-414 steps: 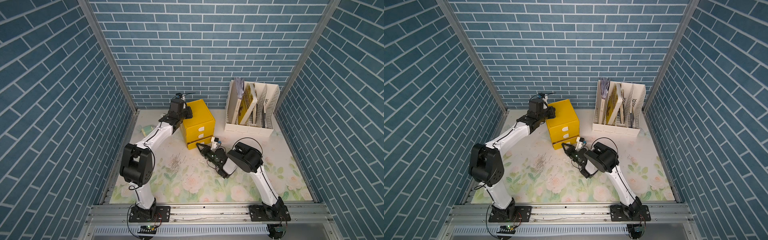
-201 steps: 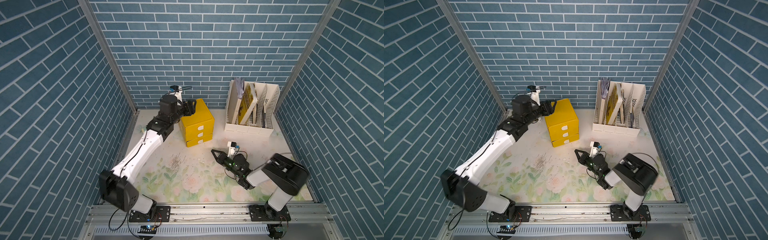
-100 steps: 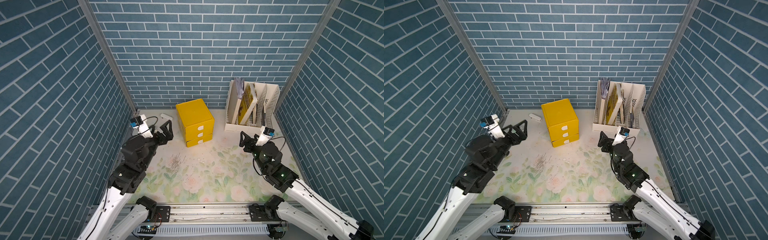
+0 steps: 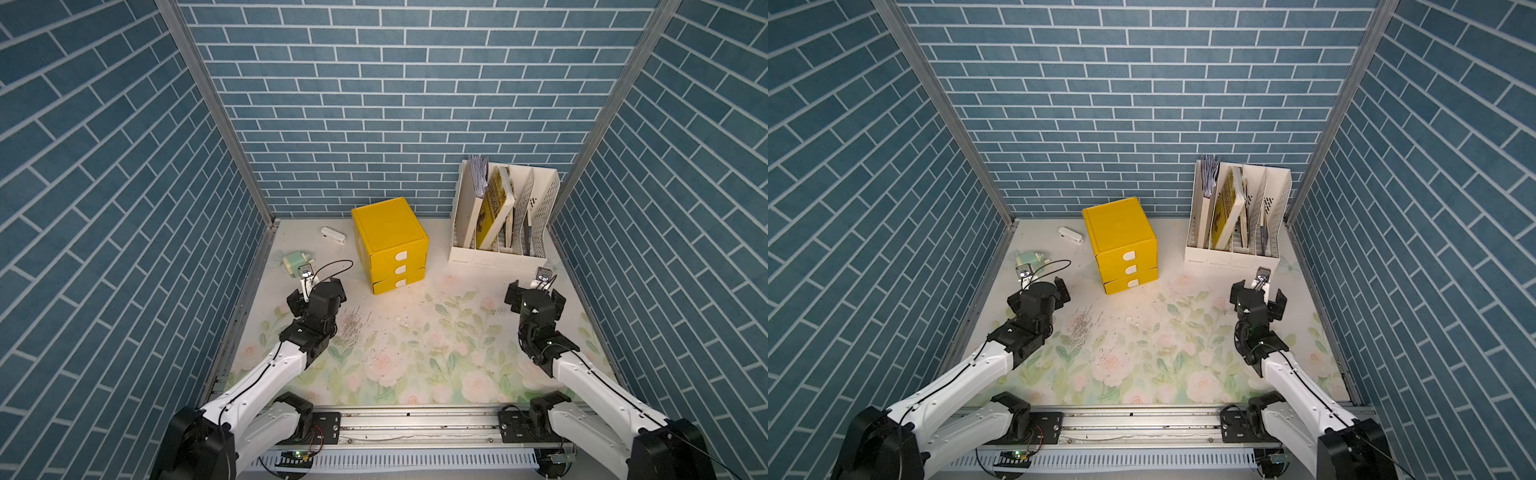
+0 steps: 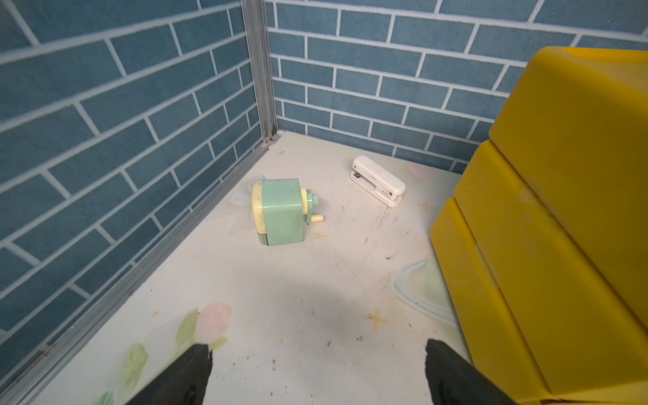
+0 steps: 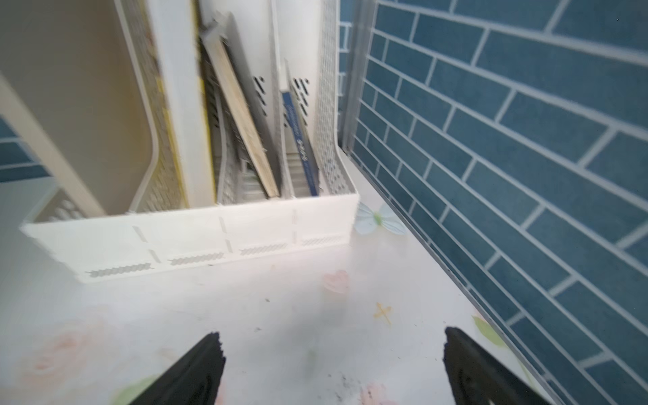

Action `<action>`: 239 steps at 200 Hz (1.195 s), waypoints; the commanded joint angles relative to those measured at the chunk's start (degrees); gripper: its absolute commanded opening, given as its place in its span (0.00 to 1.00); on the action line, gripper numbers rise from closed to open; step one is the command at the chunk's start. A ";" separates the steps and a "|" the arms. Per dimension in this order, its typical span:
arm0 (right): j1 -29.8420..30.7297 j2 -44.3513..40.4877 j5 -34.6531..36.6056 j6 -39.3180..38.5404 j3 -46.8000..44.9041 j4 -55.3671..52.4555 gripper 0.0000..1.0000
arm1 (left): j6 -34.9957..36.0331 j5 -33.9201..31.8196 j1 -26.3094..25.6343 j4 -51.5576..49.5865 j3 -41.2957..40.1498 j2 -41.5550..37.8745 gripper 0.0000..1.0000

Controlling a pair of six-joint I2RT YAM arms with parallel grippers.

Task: Place the wired earphones into the drawer by color
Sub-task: Reset both arms

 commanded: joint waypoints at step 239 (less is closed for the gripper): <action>-10.21 32.98 -21.13 -11.05 -6.86 55.14 1.00 | 17.68 25.87 20.38 62.31 -15.25 27.44 1.00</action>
